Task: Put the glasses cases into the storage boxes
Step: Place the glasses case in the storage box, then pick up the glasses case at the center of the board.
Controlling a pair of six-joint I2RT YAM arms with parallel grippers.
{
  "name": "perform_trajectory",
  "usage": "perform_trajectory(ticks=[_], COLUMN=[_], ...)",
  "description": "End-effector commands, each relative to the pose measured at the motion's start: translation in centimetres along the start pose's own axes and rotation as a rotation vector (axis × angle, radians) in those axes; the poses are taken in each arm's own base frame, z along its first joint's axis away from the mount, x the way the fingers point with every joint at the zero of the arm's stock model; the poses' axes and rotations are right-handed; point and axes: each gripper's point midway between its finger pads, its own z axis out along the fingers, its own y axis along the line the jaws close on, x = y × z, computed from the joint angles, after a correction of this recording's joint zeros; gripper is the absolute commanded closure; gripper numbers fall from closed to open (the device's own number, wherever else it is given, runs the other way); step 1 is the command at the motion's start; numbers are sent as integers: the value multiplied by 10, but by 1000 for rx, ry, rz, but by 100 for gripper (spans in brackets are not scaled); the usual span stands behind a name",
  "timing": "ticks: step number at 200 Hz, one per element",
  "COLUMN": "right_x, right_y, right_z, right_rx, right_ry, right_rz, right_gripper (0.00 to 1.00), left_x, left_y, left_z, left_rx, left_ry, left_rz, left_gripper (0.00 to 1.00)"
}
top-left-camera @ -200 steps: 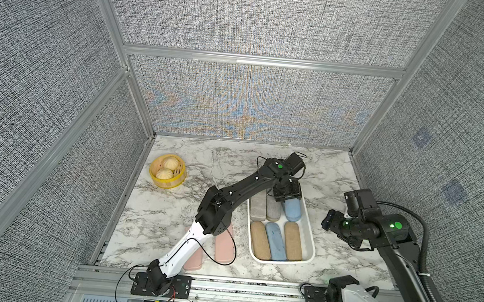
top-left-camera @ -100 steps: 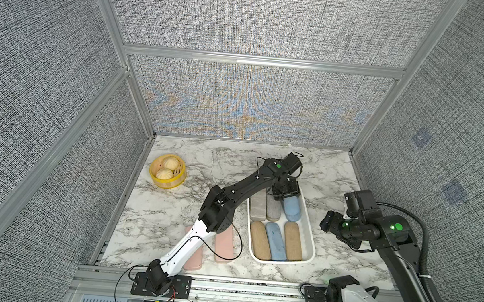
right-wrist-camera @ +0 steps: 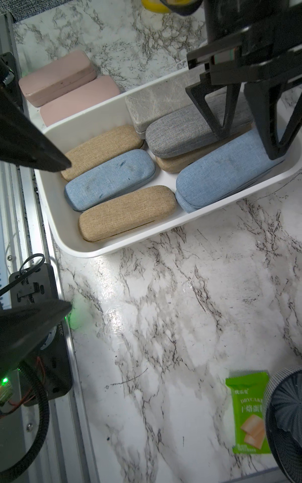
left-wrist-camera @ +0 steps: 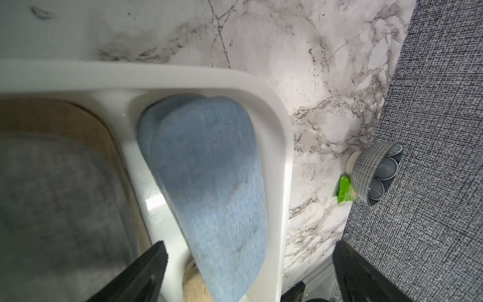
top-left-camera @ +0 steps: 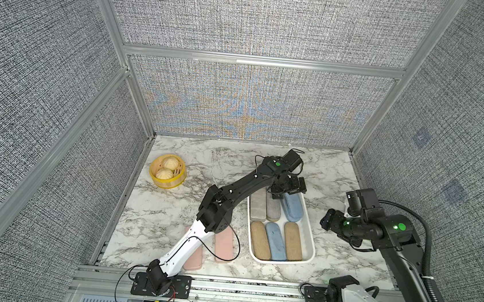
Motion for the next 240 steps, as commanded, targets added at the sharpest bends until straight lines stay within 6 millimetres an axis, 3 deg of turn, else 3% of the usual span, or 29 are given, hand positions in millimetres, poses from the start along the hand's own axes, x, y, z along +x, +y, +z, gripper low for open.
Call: perform_trajectory(ticks=[1, 32, 54, 85, 117, 136, 158, 179, 217, 240], right_x=[1, 6, 14, 34, 64, 87, 116, 143, 167, 179], right_y=[9, 30, 54, 111, 182, 221, 261, 290, 304, 308], right_z=[-4, -7, -7, 0, 17, 35, 55, 75, 114, 134], right_rx=[-45, -89, -96, -118, -115, -103, -100, -90, -20, -24], right_ry=[16, 40, 34, 23, 5, 22, 43, 63, 150, 231], right_rz=[-16, -70, -149, -302, -468, -555, -648, -733, -754, -747], right_gripper=[21, 21, 21, 21, 21, 19, 15, 11, 6, 5], left_x=[5, 18, 18, 13, 15, 25, 40, 55, 64, 70], left_y=[0, -1, 8, 69, 138, 188, 244, 289, 312, 315], left_z=[-25, -71, -123, -218, -272, -289, -295, -302, -326, -325], left_rx=[-36, -58, -122, -394, -444, -439, -404, -443, -511, -484], left_ry=[-33, -91, -204, -443, -585, -621, -617, -629, -777, -789], left_rz=[55, 138, 244, 298, 206, 98, -53, -183, -156, -128], left_gripper=[1, 1, 1, 1, 1, 1, 1, 1, 1, 1])
